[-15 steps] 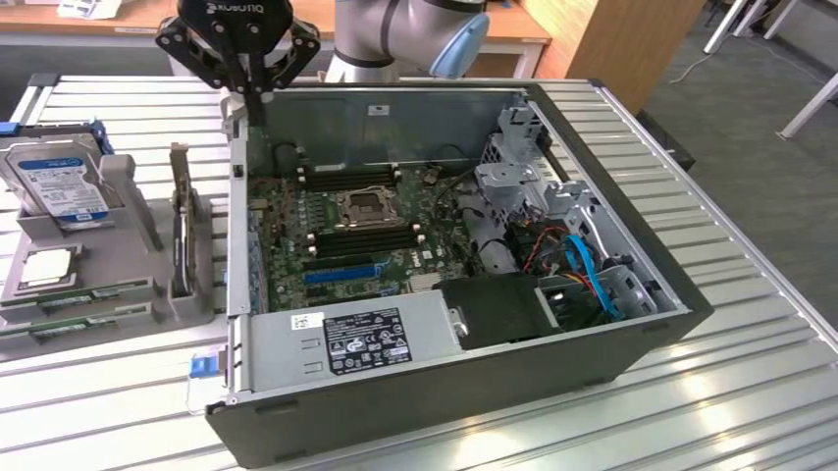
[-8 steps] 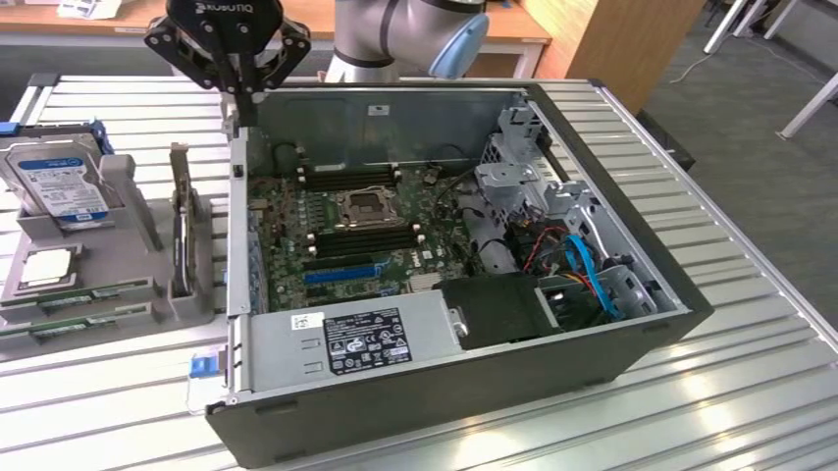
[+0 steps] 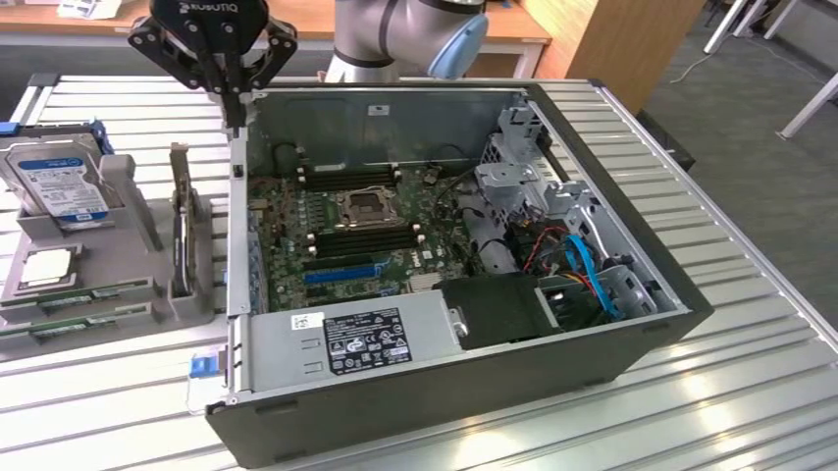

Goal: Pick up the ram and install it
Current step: 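Reach for the ram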

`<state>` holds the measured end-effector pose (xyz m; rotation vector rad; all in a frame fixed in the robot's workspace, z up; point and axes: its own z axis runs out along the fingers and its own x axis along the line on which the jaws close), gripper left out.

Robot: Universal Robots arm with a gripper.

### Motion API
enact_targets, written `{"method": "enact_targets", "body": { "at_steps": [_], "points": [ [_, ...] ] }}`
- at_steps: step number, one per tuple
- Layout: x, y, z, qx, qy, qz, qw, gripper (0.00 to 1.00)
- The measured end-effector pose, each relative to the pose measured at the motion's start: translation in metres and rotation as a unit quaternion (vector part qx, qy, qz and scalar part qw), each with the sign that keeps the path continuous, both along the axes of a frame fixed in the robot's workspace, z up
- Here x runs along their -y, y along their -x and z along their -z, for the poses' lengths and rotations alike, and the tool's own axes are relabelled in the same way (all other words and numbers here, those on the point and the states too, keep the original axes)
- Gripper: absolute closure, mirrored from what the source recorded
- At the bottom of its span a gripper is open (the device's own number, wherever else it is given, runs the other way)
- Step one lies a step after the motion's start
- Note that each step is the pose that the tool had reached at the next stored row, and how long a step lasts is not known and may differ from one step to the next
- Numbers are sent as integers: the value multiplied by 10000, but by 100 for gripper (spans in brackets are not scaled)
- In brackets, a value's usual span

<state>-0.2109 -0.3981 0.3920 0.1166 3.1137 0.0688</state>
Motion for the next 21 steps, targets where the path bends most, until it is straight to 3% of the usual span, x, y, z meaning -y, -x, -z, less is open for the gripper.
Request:
{"method": "enact_targets", "body": {
  "at_steps": [21],
  "points": [
    [-3, 355, 3, 0, 0, 0, 10000, 90]
  ]
}}
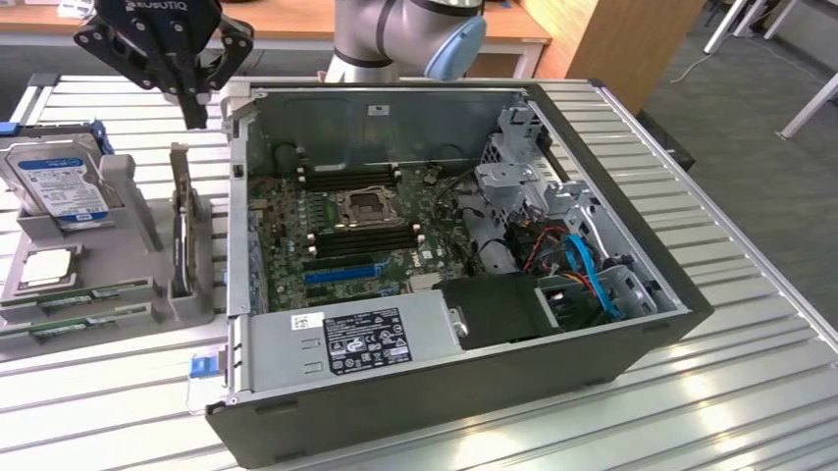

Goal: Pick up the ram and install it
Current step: 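Reach for the ram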

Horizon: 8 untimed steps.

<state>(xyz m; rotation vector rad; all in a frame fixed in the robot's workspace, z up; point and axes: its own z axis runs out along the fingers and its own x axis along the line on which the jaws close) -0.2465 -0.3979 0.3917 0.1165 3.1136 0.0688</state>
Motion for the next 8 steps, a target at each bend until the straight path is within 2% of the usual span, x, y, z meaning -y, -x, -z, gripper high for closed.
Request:
{"method": "enact_targets", "body": {
  "at_steps": [8],
  "points": [
    [-1, 151, 1, 0, 0, 0, 10000, 90]
  ]
}}
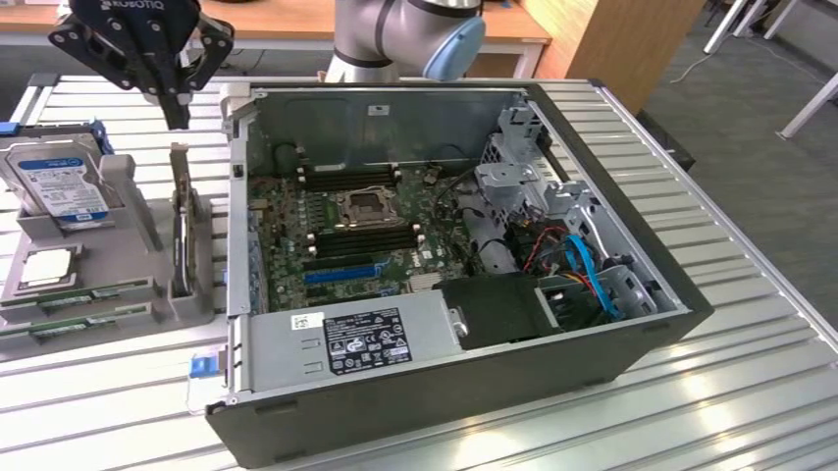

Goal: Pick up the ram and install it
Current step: 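Reach for the ram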

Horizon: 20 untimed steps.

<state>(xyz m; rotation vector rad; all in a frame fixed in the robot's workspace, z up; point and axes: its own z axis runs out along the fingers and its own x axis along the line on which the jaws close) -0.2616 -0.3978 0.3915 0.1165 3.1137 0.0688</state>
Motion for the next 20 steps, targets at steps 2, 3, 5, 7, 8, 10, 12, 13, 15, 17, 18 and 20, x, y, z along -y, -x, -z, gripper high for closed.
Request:
{"method": "enact_targets", "body": {
  "at_steps": [2, 3, 5, 7, 8, 10, 12, 13, 15, 17, 18, 20],
  "points": [
    [0, 37, 1, 0, 0, 0, 10000, 90],
    [0, 55, 1, 0, 0, 0, 10000, 90],
    [0, 91, 1, 0, 0, 0, 10000, 90],
    [0, 128, 2, 0, 0, 0, 10000, 90],
    [0, 146, 2, 0, 0, 0, 10000, 90],
    [0, 180, 2, 0, 0, 0, 10000, 90],
    [0, 212, 3, 0, 0, 0, 10000, 90],
    [0, 227, 3, 0, 0, 0, 10000, 90],
    [0, 257, 4, 0, 0, 0, 10000, 90],
    [0, 285, 5, 0, 0, 0, 10000, 90],
    [0, 297, 5, 0, 0, 0, 10000, 90],
    [0, 316, 6, 0, 0, 0, 10000, 90]
  ]
}}
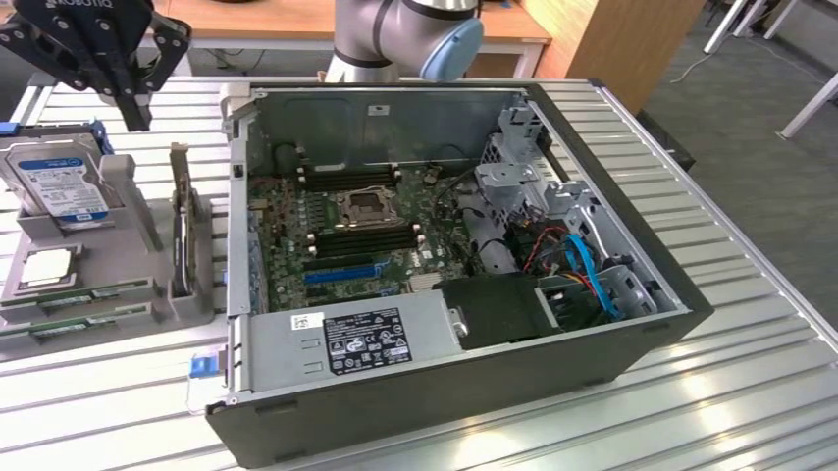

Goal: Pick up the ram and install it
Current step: 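Reach for the ram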

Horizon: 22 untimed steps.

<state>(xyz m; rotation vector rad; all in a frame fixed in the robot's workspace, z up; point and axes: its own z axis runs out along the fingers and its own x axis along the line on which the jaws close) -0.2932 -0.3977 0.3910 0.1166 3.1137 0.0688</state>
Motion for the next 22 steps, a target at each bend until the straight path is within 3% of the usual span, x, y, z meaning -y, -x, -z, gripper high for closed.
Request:
{"method": "enact_targets", "body": {
  "at_steps": [22],
  "points": [
    [0, 244, 9, 0, 0, 0, 10000, 90]
  ]
}}
